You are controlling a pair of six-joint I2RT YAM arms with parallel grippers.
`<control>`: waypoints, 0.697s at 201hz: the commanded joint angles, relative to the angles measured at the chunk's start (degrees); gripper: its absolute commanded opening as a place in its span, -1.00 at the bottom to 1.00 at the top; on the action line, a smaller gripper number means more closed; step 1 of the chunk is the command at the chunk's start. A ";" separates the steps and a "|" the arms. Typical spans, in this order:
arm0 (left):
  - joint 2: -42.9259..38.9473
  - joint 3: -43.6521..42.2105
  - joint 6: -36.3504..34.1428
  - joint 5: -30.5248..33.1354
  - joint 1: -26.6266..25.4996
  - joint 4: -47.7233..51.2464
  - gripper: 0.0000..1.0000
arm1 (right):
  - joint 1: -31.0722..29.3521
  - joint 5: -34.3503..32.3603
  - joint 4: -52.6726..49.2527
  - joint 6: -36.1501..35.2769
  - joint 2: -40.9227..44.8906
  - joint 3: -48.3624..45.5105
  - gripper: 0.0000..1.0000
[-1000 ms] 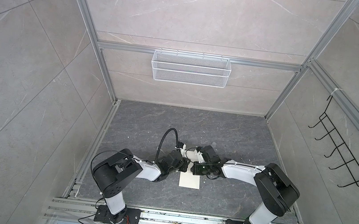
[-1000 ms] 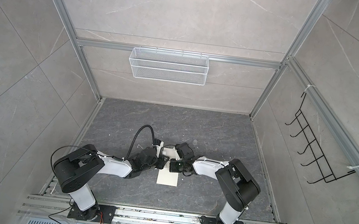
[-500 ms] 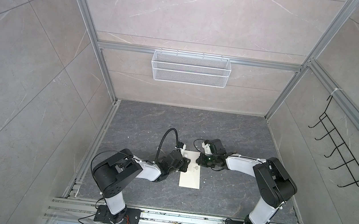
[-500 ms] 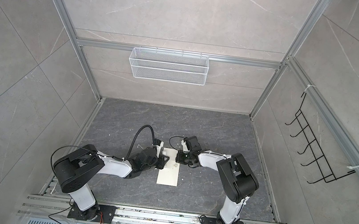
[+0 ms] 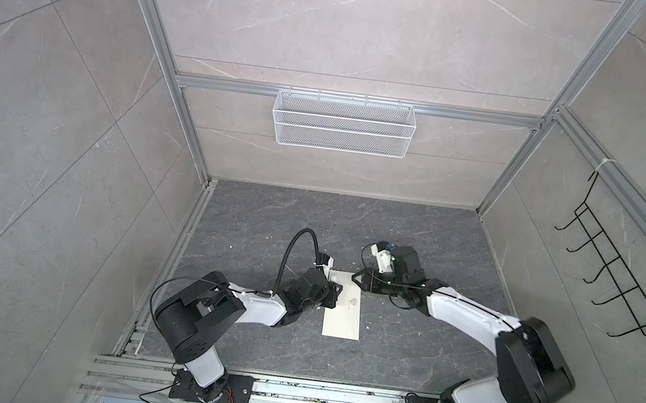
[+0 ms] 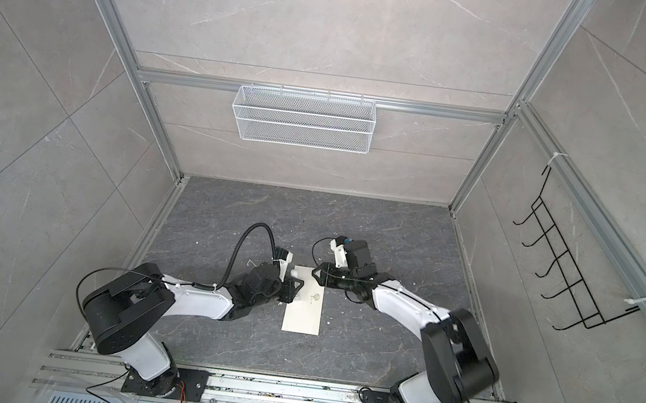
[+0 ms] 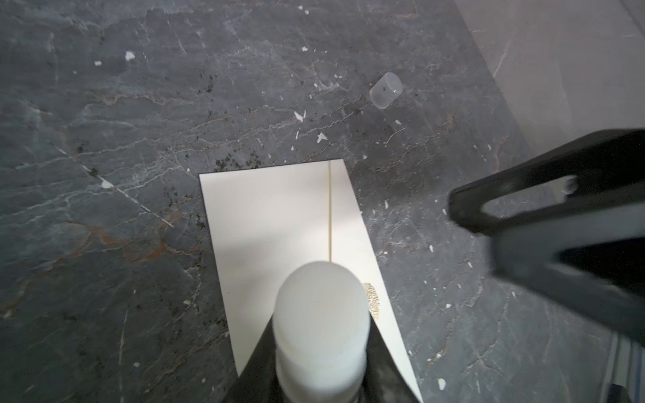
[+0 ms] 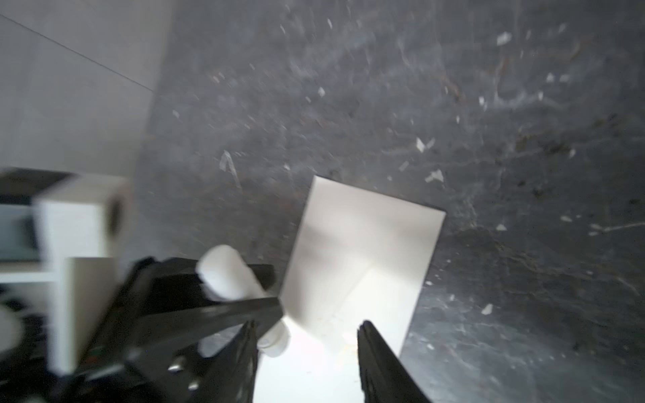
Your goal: Place the letter into the envelope and seal it
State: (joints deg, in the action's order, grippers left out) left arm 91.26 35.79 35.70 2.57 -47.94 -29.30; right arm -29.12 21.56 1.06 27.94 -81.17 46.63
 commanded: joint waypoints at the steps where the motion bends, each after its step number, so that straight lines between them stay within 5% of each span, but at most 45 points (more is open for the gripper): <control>1: -6.71 3.02 0.30 -1.66 0.24 0.91 -1.00 | 0.12 -0.84 1.13 -1.47 6.44 -2.00 0.21; 60: -17.48 6.04 1.62 -7.39 1.03 5.72 -1.00 | 0.08 5.32 7.97 1.81 17.14 -8.64 0.40; 140: -21.83 5.69 10.89 -18.02 4.38 -1.34 -1.00 | -0.21 18.60 25.24 9.11 20.53 -15.70 0.61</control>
State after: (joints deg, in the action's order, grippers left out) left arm 71.20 40.29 43.13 -11.07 -43.90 -25.50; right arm -29.12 35.46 18.65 34.57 -61.56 32.40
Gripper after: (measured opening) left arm 0.263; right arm 0.808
